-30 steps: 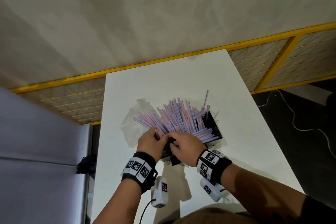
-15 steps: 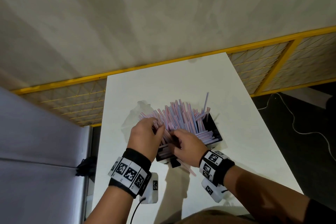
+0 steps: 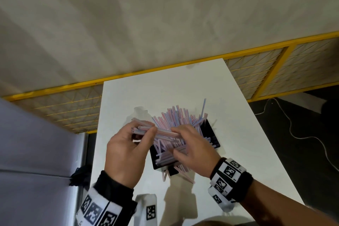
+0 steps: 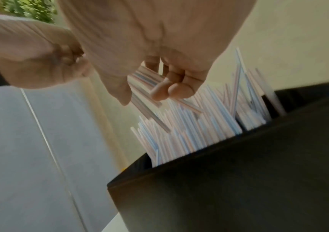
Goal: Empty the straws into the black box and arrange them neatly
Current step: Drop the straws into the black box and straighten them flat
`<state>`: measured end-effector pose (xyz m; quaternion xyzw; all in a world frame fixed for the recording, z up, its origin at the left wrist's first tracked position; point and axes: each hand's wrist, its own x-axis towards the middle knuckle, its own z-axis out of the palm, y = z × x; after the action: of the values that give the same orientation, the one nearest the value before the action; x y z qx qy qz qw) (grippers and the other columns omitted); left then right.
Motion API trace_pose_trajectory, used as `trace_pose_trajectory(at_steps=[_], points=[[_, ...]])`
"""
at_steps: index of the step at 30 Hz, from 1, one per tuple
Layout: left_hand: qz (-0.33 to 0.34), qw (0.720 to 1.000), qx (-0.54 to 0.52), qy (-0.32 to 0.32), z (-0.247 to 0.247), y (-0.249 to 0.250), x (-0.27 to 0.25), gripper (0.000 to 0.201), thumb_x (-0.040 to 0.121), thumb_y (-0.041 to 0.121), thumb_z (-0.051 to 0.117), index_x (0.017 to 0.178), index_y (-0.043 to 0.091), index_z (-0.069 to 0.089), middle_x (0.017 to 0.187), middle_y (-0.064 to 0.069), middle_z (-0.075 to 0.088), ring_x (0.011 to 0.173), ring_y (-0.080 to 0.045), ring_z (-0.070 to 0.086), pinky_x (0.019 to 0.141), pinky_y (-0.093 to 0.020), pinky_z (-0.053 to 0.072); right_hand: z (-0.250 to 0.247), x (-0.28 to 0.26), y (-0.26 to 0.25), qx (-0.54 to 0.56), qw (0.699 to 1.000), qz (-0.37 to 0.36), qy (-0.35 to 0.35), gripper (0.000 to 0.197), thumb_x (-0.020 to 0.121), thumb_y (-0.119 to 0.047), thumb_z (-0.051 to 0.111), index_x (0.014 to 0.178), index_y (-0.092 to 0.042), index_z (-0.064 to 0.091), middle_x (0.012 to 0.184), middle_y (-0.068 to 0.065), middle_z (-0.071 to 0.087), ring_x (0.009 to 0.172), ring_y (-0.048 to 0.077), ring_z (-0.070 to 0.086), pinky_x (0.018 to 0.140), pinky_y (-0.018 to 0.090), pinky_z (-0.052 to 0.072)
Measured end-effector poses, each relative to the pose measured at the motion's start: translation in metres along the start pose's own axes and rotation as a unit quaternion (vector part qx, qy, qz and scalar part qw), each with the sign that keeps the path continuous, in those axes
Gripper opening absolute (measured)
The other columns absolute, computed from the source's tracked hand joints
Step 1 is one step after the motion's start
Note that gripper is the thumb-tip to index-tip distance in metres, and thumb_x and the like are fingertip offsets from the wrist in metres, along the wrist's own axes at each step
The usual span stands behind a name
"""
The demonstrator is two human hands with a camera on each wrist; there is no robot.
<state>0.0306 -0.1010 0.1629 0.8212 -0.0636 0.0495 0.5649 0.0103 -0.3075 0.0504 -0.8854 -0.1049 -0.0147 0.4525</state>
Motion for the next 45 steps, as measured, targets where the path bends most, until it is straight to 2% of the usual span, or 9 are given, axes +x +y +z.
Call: trace_pose_trajectory(at_steps=[4, 10, 17, 24, 27, 30, 37, 41, 45], points=[[-0.139, 0.975, -0.174, -0.003, 0.029, -0.029, -0.001, 0.022, 0.079, 0.038, 0.080, 0.090, 0.020, 0.076, 0.080, -0.006, 0.074, 0.072, -0.021, 0.069, 0.077, -0.047, 0.061, -0.020, -0.003, 0.010, -0.053, 0.998, 0.019, 0.002, 0.034, 0.101, -0.032, 0.056, 0.134, -0.032, 0.057, 0.113, -0.018, 0.056, 0.095, 0.000, 0.055, 0.083, 0.017, 0.046], [-0.310, 0.925, -0.217, -0.028, 0.058, -0.084, -0.012, 0.040, 0.067, 0.040, 0.090, 0.095, 0.014, 0.076, 0.088, -0.008, 0.078, 0.079, -0.025, 0.076, 0.079, -0.042, 0.061, -0.040, -0.010, 0.049, -0.134, 0.985, 0.095, -0.060, 0.037, 0.101, -0.027, 0.058, 0.137, -0.026, 0.058, 0.129, -0.007, 0.054, 0.098, 0.013, 0.064, 0.090, 0.032, 0.055], [-0.269, 0.962, -0.028, 0.036, 0.048, -0.108, -0.012, 0.027, 0.084, 0.040, 0.081, 0.098, 0.023, 0.066, 0.090, 0.008, 0.075, 0.090, -0.013, 0.072, 0.072, -0.025, 0.053, -0.030, -0.019, 0.061, -0.165, 0.983, 0.018, -0.074, 0.052, 0.097, -0.059, 0.048, 0.140, -0.030, 0.054, 0.135, -0.012, 0.054, 0.123, 0.007, 0.048, 0.106, 0.023, 0.039], [-0.218, 0.973, 0.059, 0.046, 0.054, -0.110, -0.012, 0.065, 0.086, 0.041, 0.078, 0.139, 0.026, 0.042, 0.131, 0.012, 0.049, 0.116, -0.008, 0.055, 0.095, -0.032, 0.052, -0.008, -0.014, 0.060, -0.244, 0.953, 0.035, -0.173, 0.070, 0.096, -0.075, 0.026, 0.149, -0.032, 0.043, 0.136, -0.007, 0.053, 0.125, 0.017, 0.049, 0.107, 0.040, 0.042], [-0.183, 0.975, 0.127, -0.001, 0.055, -0.112, -0.012, 0.050, 0.090, 0.037, 0.074, 0.133, 0.022, 0.052, 0.129, 0.007, 0.051, 0.118, -0.013, 0.056, 0.101, -0.034, 0.051, -0.008, -0.013, 0.060, -0.255, 0.950, 0.037, -0.174, 0.073, 0.095, -0.077, 0.026, 0.149, -0.030, 0.042, 0.133, -0.006, 0.052, 0.124, 0.017, 0.048, 0.106, 0.040, 0.042], [-0.129, 0.968, 0.210, -0.057, 0.057, -0.112, -0.019, 0.031, 0.092, 0.037, 0.069, 0.117, 0.019, 0.064, 0.125, 0.003, 0.050, 0.119, -0.016, 0.055, 0.106, -0.028, 0.044, -0.008, -0.014, 0.059, -0.266, 0.945, 0.033, -0.187, 0.082, 0.091, -0.079, 0.030, 0.155, -0.029, 0.034, 0.142, -0.006, 0.047, 0.130, 0.017, 0.045, 0.110, 0.040, 0.038], [-0.026, 0.956, 0.265, -0.122, 0.065, -0.107, -0.034, 0.044, 0.097, 0.045, 0.059, 0.131, 0.017, 0.062, 0.137, 0.004, 0.047, 0.127, -0.013, 0.046, 0.111, -0.030, 0.040, -0.006, -0.002, 0.052, -0.342, 0.906, 0.036, -0.247, 0.069, 0.088, -0.067, 0.044, 0.145, -0.030, 0.041, 0.134, 0.000, 0.057, 0.124, 0.026, 0.048, 0.104, 0.047, 0.036], [0.037, 0.912, 0.356, -0.198, 0.068, -0.109, -0.038, 0.032, 0.103, 0.037, 0.051, 0.127, 0.019, 0.063, 0.123, 0.002, 0.062, 0.111, -0.021, 0.054, 0.102, -0.032, 0.041, -0.008, 0.010, 0.048, -0.353, 0.897, 0.045, -0.263, 0.053, 0.086, -0.064, 0.051, 0.122, -0.025, 0.054, 0.120, 0.002, 0.059, 0.114, 0.027, 0.050, 0.099, 0.046, 0.038], [0.072, 0.877, 0.417, -0.229, 0.066, -0.109, -0.034, 0.022, 0.103, 0.021, 0.045, 0.111, 0.019, 0.065, 0.108, 0.000, 0.068, 0.100, -0.027, 0.058, 0.095, -0.034, 0.044, -0.011, 0.009, 0.047, -0.351, 0.909, 0.015, -0.225, 0.052, 0.085, -0.062, 0.056, 0.124, -0.027, 0.053, 0.118, -0.001, 0.055, 0.112, 0.023, 0.050, 0.097, 0.042, 0.039]])
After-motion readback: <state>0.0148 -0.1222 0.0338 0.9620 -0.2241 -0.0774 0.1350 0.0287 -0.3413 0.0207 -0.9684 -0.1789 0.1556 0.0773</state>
